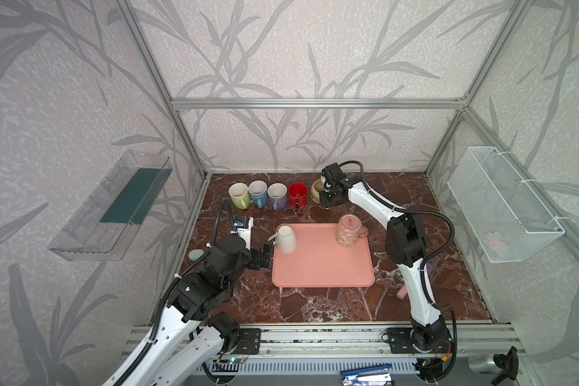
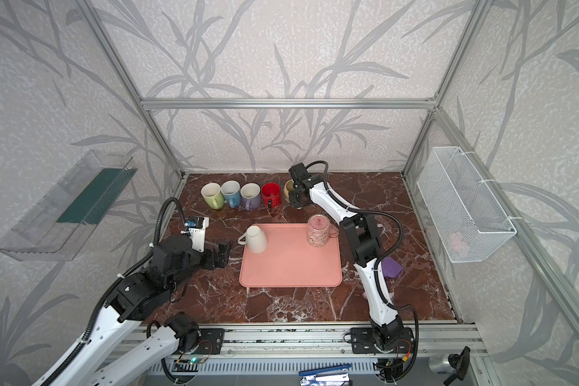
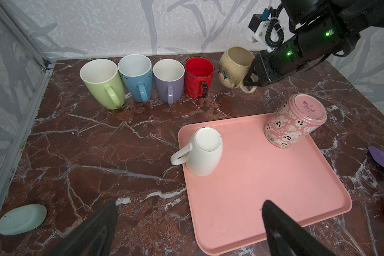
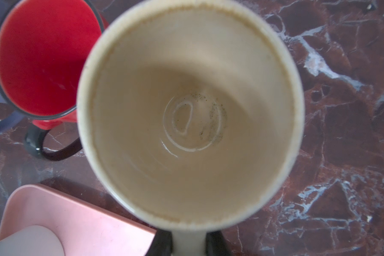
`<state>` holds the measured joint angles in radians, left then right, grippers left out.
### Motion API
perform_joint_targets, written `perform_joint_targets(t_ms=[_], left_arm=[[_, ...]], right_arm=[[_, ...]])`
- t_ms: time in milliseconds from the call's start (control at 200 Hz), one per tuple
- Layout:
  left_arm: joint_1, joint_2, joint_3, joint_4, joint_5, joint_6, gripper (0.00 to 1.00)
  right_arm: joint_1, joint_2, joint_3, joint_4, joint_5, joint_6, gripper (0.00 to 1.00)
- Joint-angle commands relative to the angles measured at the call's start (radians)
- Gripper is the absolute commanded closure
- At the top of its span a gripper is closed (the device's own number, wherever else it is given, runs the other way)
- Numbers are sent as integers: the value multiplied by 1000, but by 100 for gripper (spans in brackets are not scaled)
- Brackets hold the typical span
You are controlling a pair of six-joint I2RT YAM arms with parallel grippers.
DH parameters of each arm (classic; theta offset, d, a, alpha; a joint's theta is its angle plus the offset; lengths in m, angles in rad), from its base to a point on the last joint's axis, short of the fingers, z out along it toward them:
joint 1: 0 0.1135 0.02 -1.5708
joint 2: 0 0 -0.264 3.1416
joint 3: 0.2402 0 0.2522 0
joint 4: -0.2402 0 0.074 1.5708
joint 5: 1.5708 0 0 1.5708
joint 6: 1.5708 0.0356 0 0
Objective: Turn the mug right side up
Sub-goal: Place the mug at the top-center of the table.
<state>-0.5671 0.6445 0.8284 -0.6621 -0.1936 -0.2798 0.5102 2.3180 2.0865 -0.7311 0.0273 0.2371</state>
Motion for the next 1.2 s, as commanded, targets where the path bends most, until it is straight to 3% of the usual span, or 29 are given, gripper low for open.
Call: perform_joint_targets(t_ms=[0, 380, 715, 1035, 1195], left_arm=[[6, -8, -11, -18, -13, 14, 1], [5, -4, -13, -16, -11, 17, 1], [6, -2, -15, -14, -10, 20, 1], [5, -4, -14, -18, -16, 26, 1], [6, -11, -18, -19, -40, 27, 1]], right_arm=[[3, 1, 73, 28, 20, -8, 100], [12, 120, 238, -67, 42, -12, 100], [14, 148, 253, -89, 54, -16, 100], [20, 145, 249, -101, 51, -16, 68], [20, 132, 233, -112, 57, -19, 57]])
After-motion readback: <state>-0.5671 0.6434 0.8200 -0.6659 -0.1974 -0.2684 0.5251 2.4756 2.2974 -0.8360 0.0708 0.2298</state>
